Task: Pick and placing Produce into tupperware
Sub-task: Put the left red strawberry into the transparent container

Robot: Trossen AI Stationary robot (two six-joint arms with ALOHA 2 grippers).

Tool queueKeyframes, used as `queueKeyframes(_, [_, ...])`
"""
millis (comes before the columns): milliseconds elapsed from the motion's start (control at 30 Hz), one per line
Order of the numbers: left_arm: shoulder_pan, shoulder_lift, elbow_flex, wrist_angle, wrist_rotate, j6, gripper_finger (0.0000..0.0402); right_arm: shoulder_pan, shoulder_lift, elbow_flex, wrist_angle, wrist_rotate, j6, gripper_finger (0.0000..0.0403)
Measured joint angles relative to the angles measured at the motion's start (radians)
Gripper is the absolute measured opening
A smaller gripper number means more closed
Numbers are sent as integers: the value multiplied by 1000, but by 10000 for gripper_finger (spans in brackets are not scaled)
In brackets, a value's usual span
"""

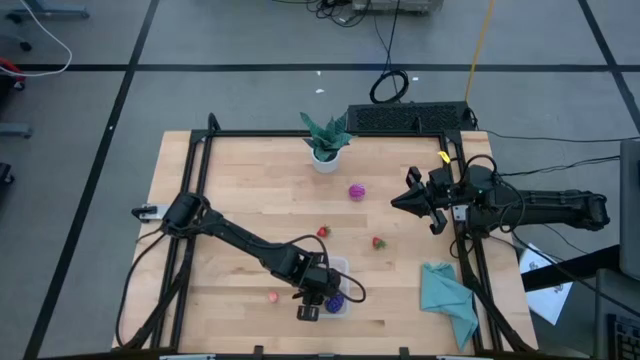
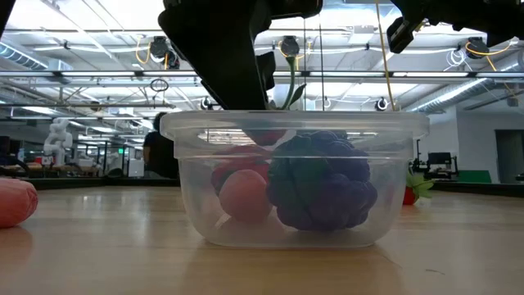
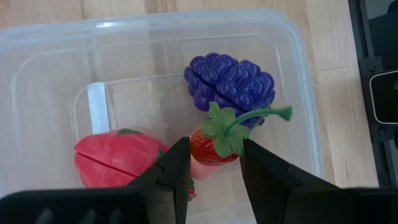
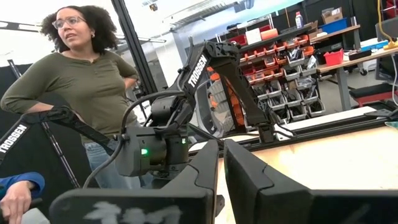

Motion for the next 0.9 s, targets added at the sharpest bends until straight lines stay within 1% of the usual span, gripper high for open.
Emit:
queueKeyframes(133, [-3,1,0,3,-3,-12,122,0,0,0,0,0,0,18])
queueKeyframes(333, [-8,35,-1,27,1,-26,122,0,0,0,0,0,0,18])
queueKeyframes(633, [-8,35,-1,23,5,-26,122,0,0,0,-1,0,0,18])
queueKeyframes(800, [-6,35,-1,21,28,-32,122,0,0,0,-1,0,0,18])
queueKeyframes(900, [1,35,-1,21,49,-43,129,0,0,0,0,0,0,18])
